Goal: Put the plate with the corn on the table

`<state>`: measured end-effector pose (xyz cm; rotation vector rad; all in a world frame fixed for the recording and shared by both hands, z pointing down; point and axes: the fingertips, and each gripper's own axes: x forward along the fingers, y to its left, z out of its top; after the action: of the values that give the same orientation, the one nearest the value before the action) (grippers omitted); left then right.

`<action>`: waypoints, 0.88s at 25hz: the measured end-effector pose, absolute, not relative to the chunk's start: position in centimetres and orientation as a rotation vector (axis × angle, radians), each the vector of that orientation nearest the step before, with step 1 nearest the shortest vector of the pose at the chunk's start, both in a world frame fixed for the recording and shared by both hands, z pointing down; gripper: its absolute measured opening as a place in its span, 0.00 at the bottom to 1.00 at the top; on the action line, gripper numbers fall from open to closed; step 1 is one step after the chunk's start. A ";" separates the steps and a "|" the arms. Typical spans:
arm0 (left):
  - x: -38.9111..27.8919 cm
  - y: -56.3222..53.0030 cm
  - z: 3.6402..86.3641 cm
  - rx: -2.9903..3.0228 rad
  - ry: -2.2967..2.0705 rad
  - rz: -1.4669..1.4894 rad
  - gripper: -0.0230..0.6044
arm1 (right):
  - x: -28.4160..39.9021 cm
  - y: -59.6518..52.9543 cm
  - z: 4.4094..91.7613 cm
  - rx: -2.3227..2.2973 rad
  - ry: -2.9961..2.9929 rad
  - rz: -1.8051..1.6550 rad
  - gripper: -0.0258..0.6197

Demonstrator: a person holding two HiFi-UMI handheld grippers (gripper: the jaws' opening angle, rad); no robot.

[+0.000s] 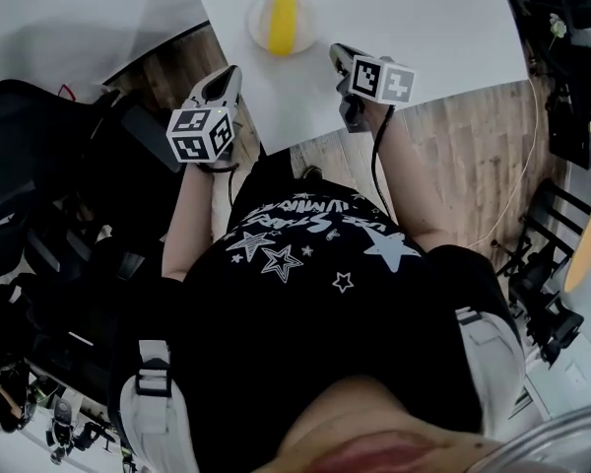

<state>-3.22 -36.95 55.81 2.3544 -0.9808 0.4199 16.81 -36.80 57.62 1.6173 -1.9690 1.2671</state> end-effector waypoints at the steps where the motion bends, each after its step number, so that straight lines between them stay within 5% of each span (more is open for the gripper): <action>1: -2.9 -36.6 55.5 2.359 -0.986 0.413 0.04 | 16.6 -36.5 57.4 1.604 -1.989 1.265 0.06; 22: 3.2 -17.9 49.5 2.505 -0.994 0.380 0.04 | 18.5 -16.6 52.1 1.552 -2.174 1.099 0.05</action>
<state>3.15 -17.90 49.51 2.5047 -0.9942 0.3800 18.49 -16.56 52.08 1.5525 -2.1735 1.0988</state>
